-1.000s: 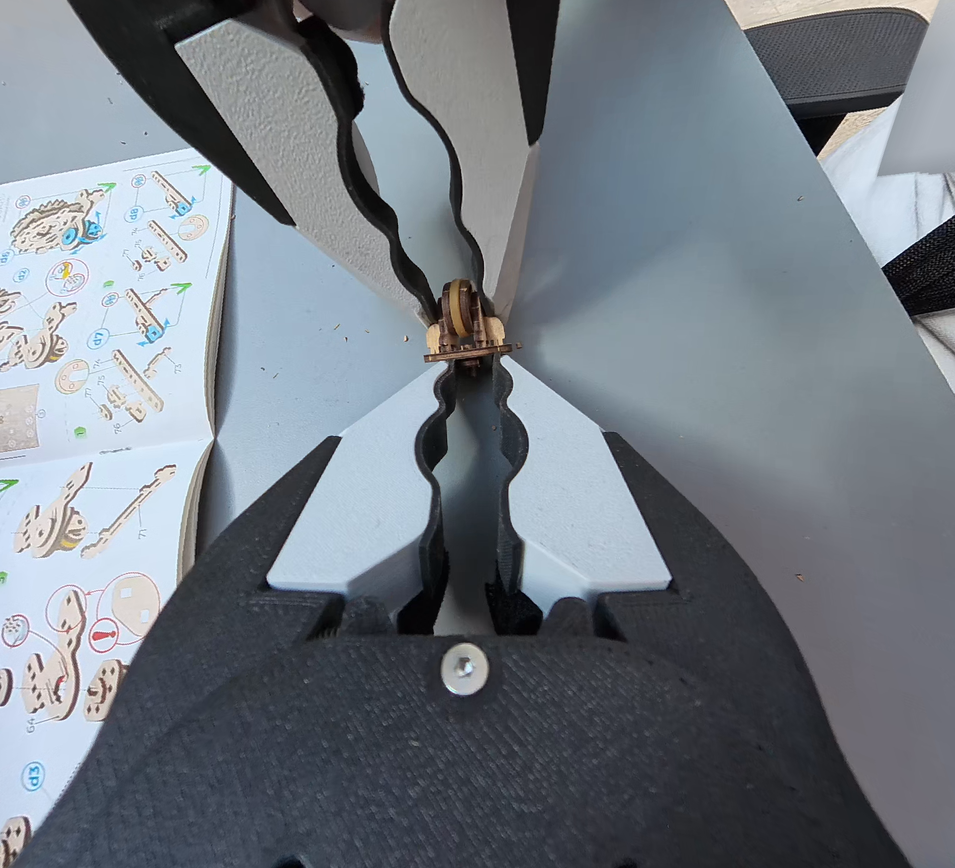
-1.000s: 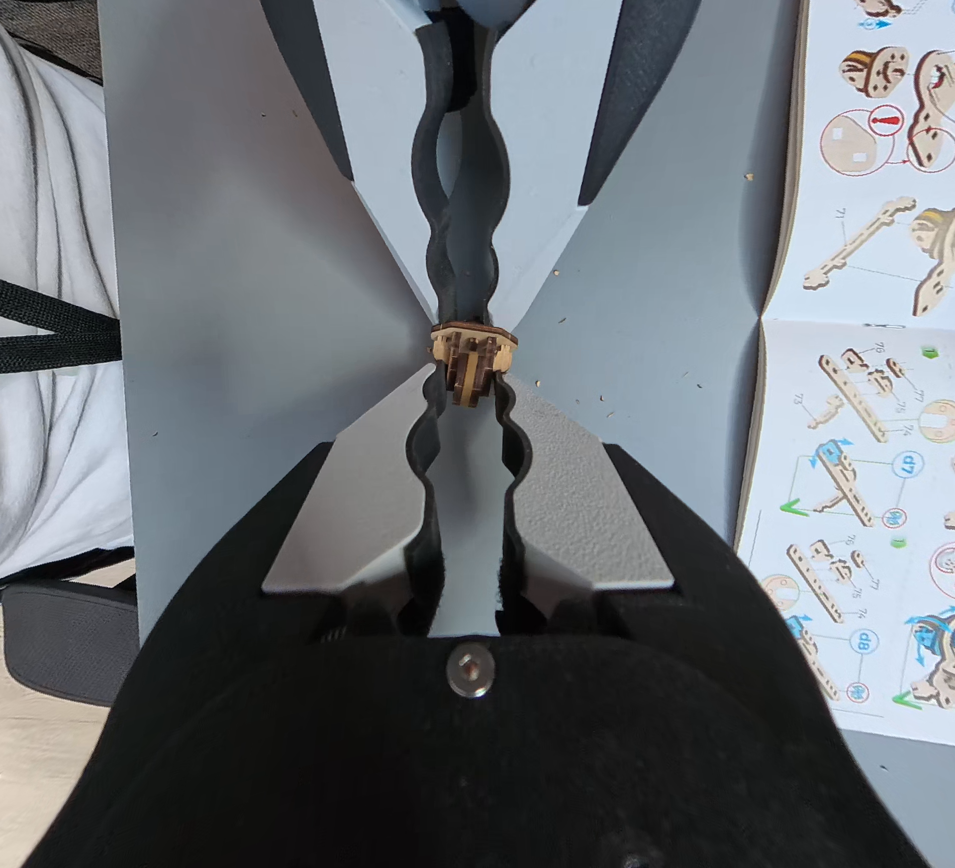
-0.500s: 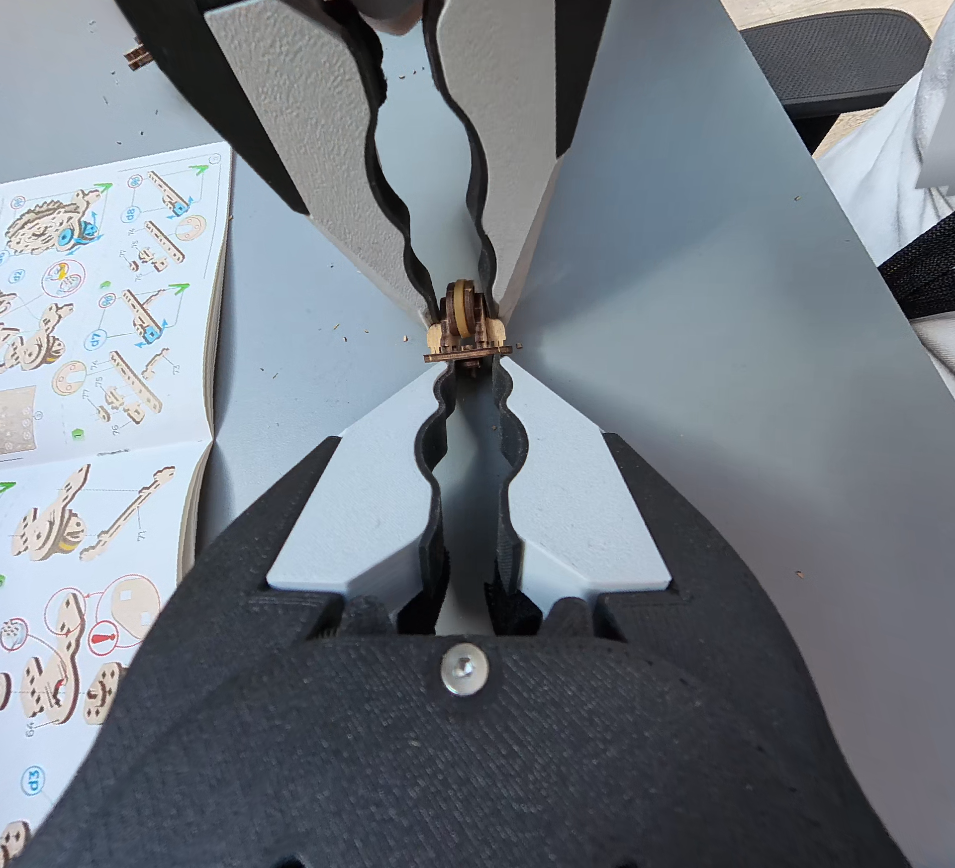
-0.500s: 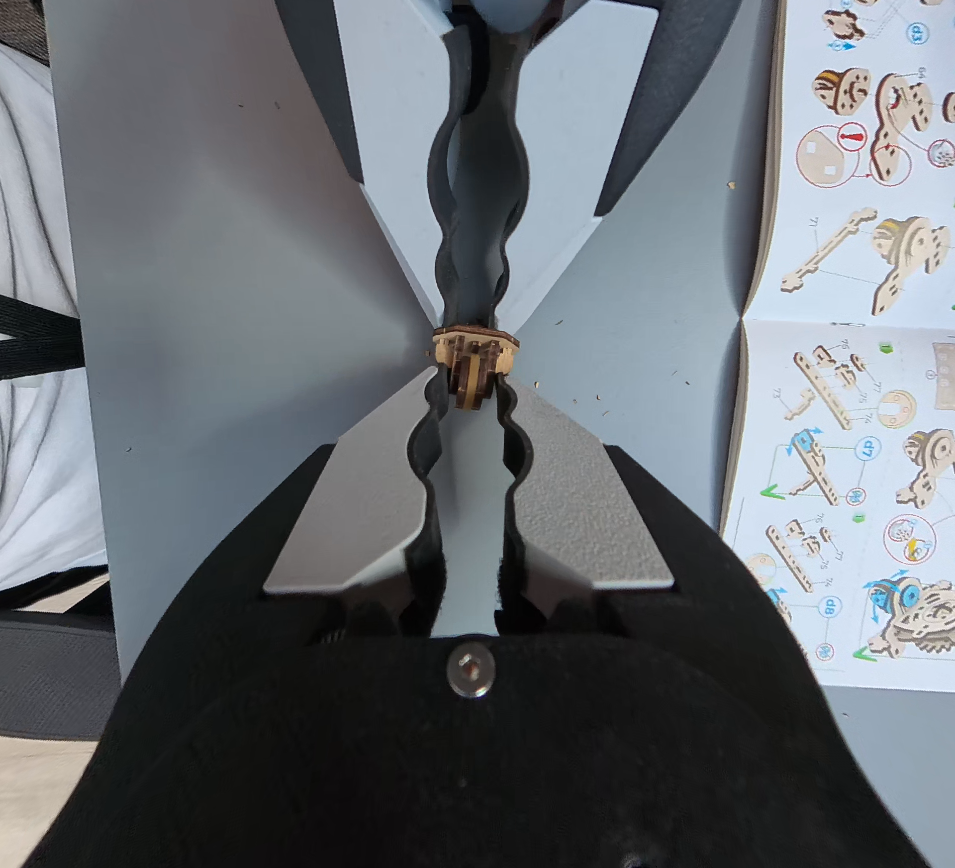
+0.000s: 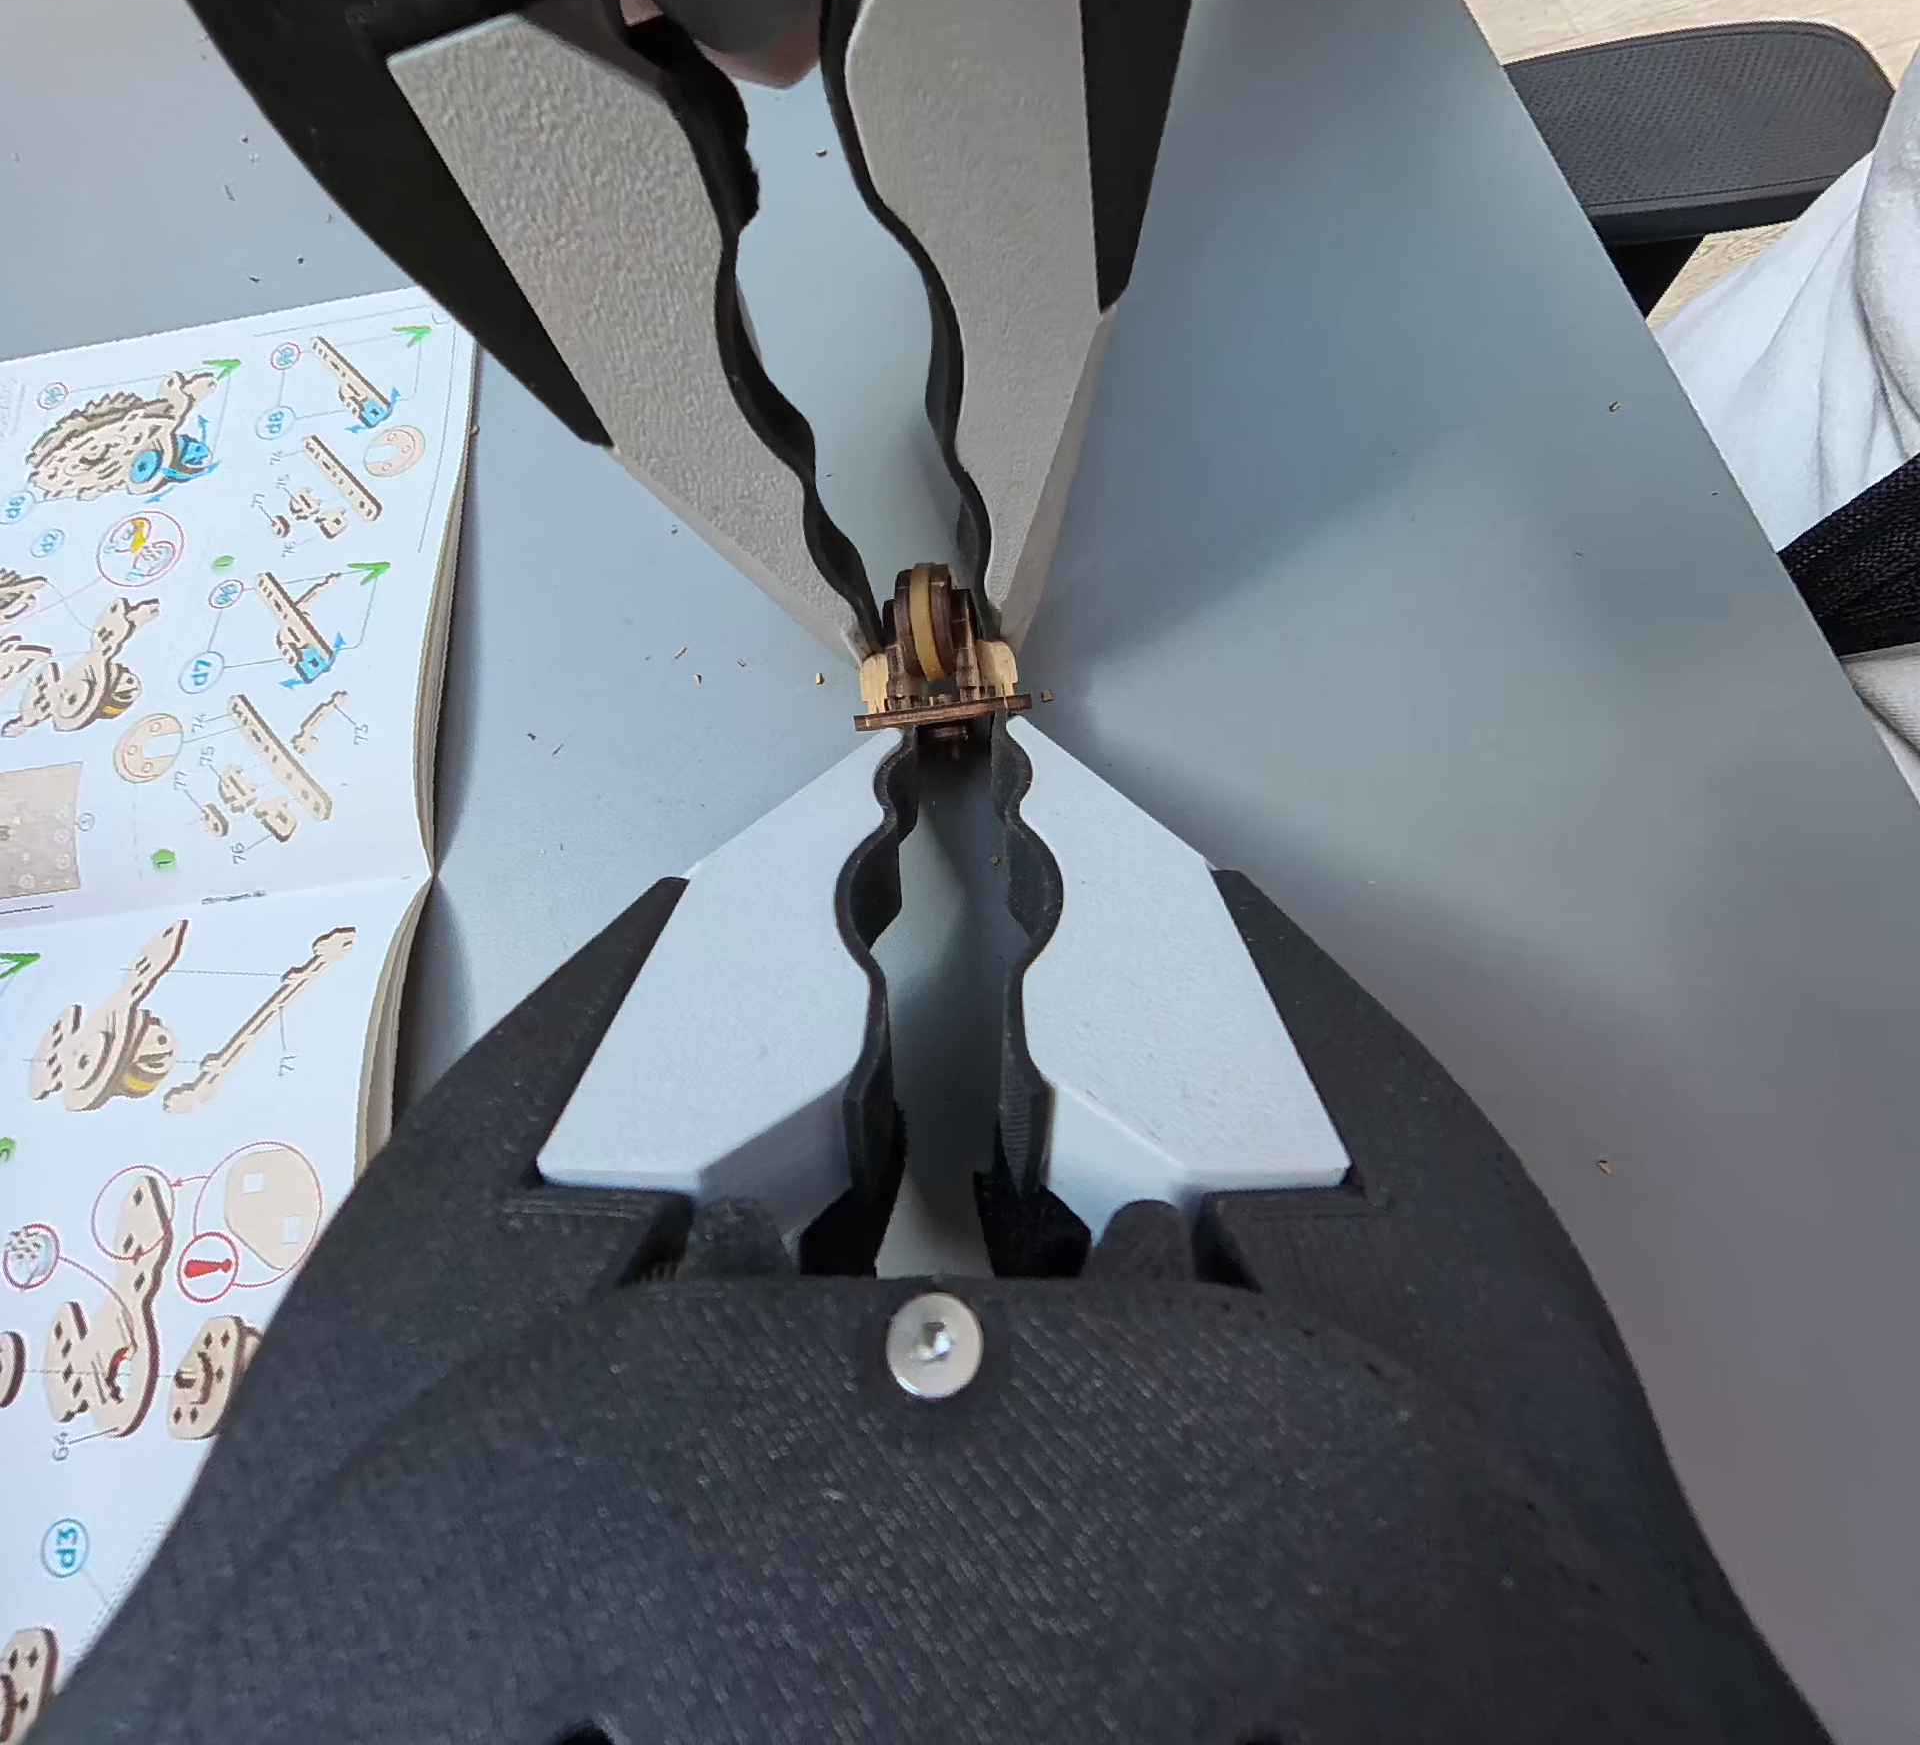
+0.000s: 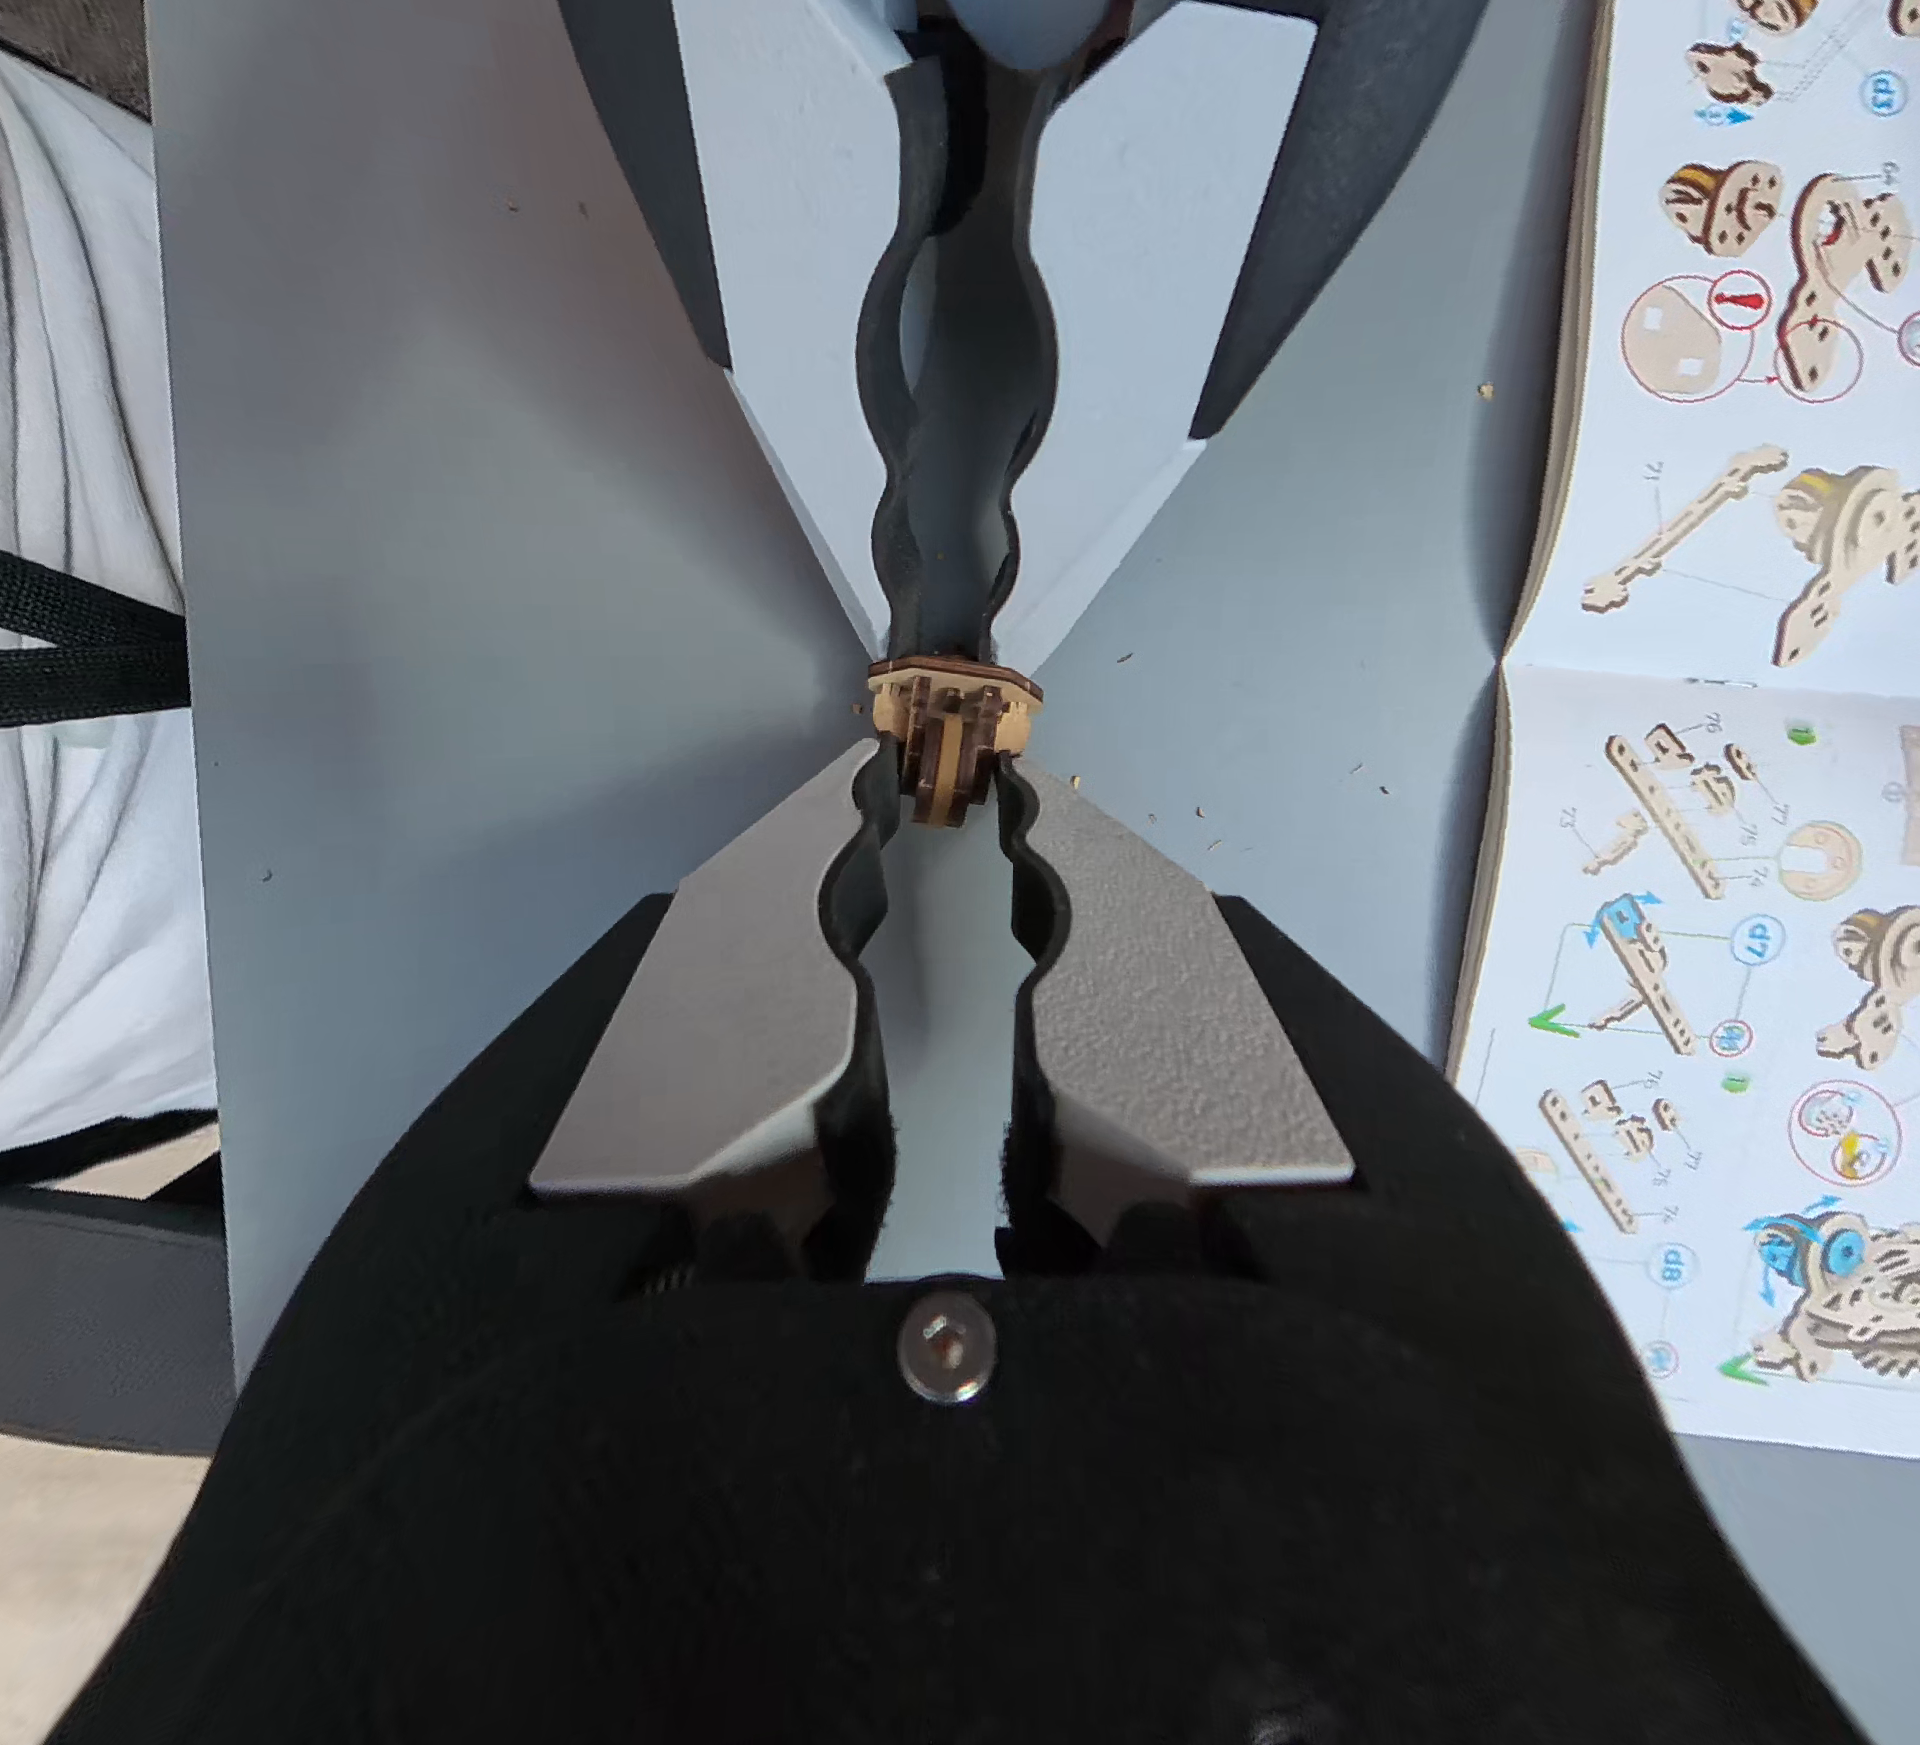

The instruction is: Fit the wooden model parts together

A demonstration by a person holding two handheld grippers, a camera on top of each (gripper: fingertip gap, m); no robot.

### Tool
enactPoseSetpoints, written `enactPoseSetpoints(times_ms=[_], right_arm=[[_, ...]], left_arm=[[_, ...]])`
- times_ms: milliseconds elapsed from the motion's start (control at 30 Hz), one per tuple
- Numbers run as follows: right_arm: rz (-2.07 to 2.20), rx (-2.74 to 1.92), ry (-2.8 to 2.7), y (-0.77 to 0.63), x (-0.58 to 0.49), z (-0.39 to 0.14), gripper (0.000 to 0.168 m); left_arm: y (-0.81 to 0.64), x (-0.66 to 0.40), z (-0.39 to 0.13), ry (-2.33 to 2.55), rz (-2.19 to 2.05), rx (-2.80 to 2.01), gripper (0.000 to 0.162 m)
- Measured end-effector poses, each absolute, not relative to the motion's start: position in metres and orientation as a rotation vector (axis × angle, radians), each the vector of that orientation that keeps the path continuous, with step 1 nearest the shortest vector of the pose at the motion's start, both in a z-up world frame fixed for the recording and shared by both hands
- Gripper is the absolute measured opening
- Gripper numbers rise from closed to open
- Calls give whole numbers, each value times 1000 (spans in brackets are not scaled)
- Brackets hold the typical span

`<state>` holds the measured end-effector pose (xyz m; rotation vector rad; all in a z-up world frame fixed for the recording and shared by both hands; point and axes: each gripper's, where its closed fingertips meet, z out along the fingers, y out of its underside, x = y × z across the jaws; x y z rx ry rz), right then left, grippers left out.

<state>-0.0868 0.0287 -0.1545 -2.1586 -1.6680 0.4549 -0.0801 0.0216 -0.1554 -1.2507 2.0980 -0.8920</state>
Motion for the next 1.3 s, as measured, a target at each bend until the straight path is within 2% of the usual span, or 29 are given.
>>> enactPoseSetpoints(times_ms=[200,500,700,1300], right_arm=[[455,-2232,-1454,29,-87,-154,12],[435,-2236,-1736,28,-86,-156,12],[491,-2284,-1570,28,-87,-156,17],[498,-2046,-1391,30,-82,-150,15]], left_arm=[[21,-80,-155,2095,-902,-1264,9],[22,-80,-155,2083,-896,-1278,9],[21,-80,-156,2084,-917,-1300,9],[23,-80,-157,2087,-921,-1303,11]])
